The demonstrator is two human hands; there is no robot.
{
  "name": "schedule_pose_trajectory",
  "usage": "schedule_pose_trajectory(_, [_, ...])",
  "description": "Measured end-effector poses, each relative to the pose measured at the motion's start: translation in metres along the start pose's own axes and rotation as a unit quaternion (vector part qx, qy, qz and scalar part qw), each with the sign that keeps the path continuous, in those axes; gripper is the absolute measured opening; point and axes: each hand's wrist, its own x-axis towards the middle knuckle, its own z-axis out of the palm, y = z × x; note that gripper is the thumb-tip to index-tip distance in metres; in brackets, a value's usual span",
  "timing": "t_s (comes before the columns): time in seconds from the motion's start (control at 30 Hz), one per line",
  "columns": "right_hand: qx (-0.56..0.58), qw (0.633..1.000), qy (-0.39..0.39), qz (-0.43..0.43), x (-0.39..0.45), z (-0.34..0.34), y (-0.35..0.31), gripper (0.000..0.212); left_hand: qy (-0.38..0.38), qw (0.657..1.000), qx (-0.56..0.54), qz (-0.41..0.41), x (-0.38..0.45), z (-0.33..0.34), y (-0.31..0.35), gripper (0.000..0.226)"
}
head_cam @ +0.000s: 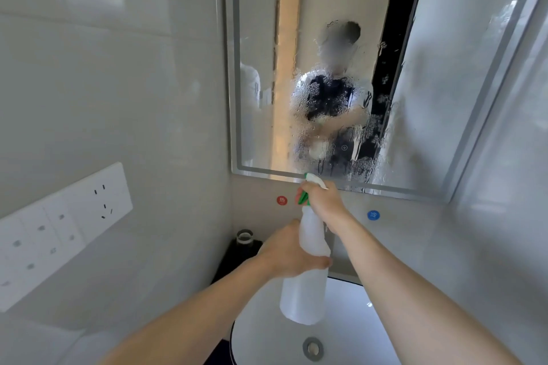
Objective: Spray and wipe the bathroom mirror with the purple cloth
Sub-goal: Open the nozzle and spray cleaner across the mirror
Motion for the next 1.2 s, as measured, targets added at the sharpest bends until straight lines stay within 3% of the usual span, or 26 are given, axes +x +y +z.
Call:
schedule_pose_trajectory(0.13, [0.019,0.999,-0.028,0.002,0.003,0.024,-0.002,0.031,0.017,0.999,0.023,-0.036,-0.010,-0.017,-0.015,0.077])
schedule_pose_trajectory(0.3, [0.078,0.996,-0.033,0.000,0.003,0.052,-0.004,0.020,0.028,0.998,0.019,-0.057,-0.012,-0.028,-0.039,0.074])
schedule_pose_trajectory(0.43, [0.062,0.998,-0.021,-0.009,0.005,0.066,-0.003,0.018,0.031,0.998,0.009,-0.062,-0.015,-0.034,-0.048,0.069])
schedule_pose_trajectory(0.73, [0.063,0.996,-0.032,-0.055,0.010,0.086,-0.013,0.028,0.051,0.995,0.017,-0.085,-0.015,-0.053,-0.056,0.088])
schedule_pose_trajectory(1.2, [0.026,0.999,-0.015,-0.041,0.010,0.085,-0.006,0.024,0.056,0.995,-0.010,-0.088,-0.020,-0.046,-0.055,0.071])
